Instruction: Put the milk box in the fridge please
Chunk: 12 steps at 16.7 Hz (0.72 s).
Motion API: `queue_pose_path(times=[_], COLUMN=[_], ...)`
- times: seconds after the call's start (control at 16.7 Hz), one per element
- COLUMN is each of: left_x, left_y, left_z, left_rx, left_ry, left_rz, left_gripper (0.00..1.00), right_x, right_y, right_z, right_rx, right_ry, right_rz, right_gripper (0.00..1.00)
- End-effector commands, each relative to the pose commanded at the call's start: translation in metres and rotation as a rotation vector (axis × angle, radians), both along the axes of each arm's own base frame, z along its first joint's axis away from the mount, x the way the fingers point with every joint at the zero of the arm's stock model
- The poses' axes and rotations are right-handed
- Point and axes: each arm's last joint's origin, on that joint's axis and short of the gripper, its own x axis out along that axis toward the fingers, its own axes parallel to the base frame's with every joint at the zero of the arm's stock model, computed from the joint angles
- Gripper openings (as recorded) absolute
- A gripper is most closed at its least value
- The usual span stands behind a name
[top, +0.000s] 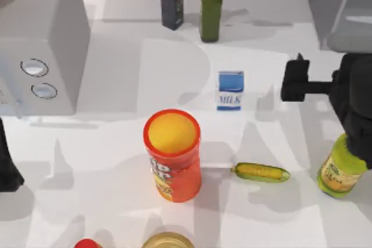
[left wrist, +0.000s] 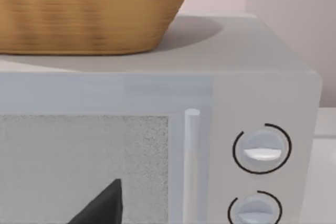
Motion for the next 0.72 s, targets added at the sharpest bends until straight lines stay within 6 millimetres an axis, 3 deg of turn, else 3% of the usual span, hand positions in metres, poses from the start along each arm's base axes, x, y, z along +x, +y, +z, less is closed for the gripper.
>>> queue_pose_path(times=[0.18, 0.42, 0.6, 0.72], left_x=[0.0, 0.0, 0.0, 0.0], left_y=[0.0, 0.0, 0.0, 0.0], left_z=[0.0, 0.0, 0.0, 0.0], left_rx=[0.0, 0.0, 0.0, 0.0], left_ry=[0.0, 0.0, 0.0, 0.0], left_rz=[0.0, 0.0, 0.0, 0.0], left_gripper=[1.0, 1.0, 1.0, 1.0], right_x=[0.02, 0.028, 0.029, 0.029], right_y=[0.048, 0.1, 0.124, 0.131], right_z=[-0.034, -0.081, -0.11, -0.119], right_rx=[-0.019, -0.033, -0.039, -0.036], right_ry=[0.018, 0.014, 0.003, -0.007], right_rz=[0.015, 0.021, 0.012, 0.004], right_gripper=[1.0, 1.0, 1.0, 1.0])
